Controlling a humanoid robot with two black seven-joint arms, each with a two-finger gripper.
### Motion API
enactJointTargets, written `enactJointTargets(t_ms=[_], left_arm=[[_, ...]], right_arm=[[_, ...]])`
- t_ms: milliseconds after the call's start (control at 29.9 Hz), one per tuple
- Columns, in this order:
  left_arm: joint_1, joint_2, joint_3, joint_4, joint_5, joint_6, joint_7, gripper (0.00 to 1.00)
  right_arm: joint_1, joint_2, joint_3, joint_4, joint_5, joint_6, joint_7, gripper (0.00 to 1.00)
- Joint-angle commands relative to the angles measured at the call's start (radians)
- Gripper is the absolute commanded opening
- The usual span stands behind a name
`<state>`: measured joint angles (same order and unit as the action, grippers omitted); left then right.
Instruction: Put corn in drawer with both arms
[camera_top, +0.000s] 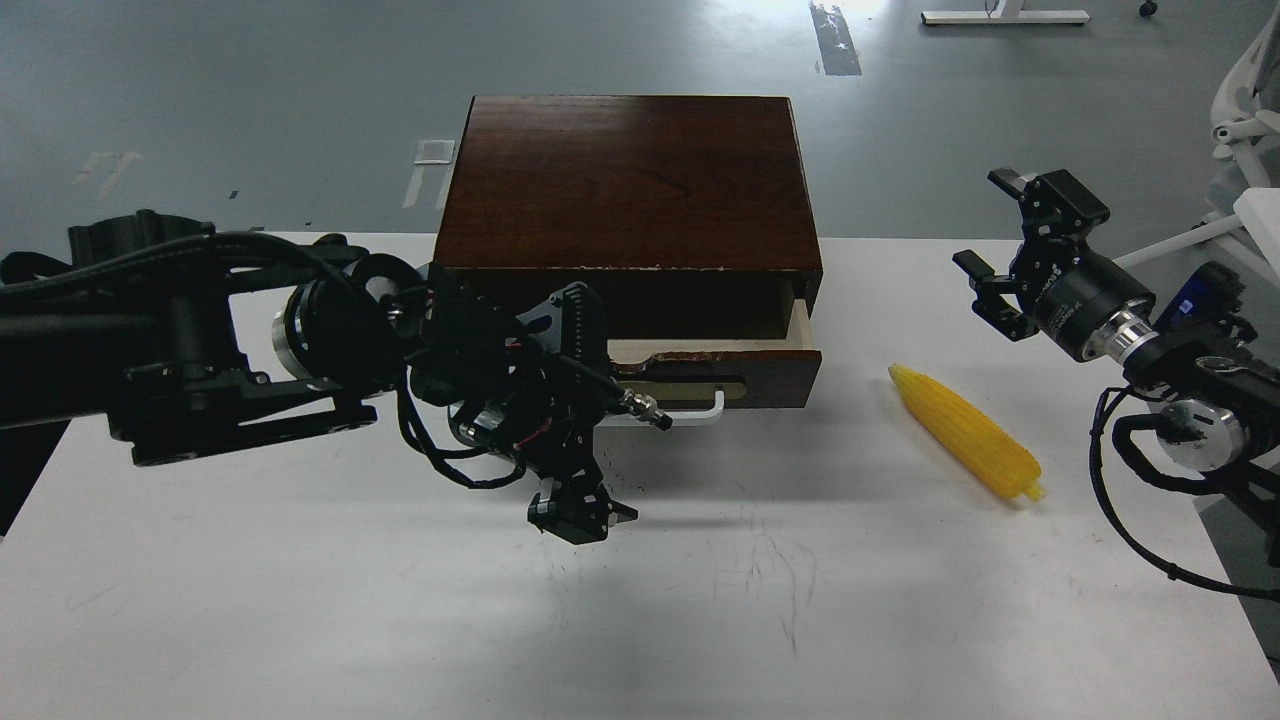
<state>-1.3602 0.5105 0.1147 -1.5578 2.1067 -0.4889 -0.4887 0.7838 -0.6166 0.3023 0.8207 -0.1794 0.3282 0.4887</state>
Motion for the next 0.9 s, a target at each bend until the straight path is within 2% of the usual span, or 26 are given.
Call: enactJointTargets(t_ms=[0, 535, 668, 869], left_arm=[[-0.005, -0.006, -0.001, 0.015, 0.013, 0.0, 0.0, 0.99], [-0.068, -0.006, -0.004, 0.008, 0.075, 0.0, 0.0, 0.99], [-0.095, 0.023, -0.05, -0.011, 0.067, 0.0, 0.0, 0.99], [-0.096, 0.101, -0.18, 0.018, -0.247, 0.0, 0.0, 0.99]], right_arm=[[0.0, -0.002, 0.0, 0.0, 0.0, 0.002, 0.0, 1.0], [0.0, 0.0, 0.0, 0.002, 0.0, 0.002, 0.0, 1.0], [0.002, -0.002, 0.0, 0.003, 0.0, 0.002, 0.0, 1.0], [0.002, -0.002, 0.0, 0.003, 0.0, 0.002, 0.0, 1.0]])
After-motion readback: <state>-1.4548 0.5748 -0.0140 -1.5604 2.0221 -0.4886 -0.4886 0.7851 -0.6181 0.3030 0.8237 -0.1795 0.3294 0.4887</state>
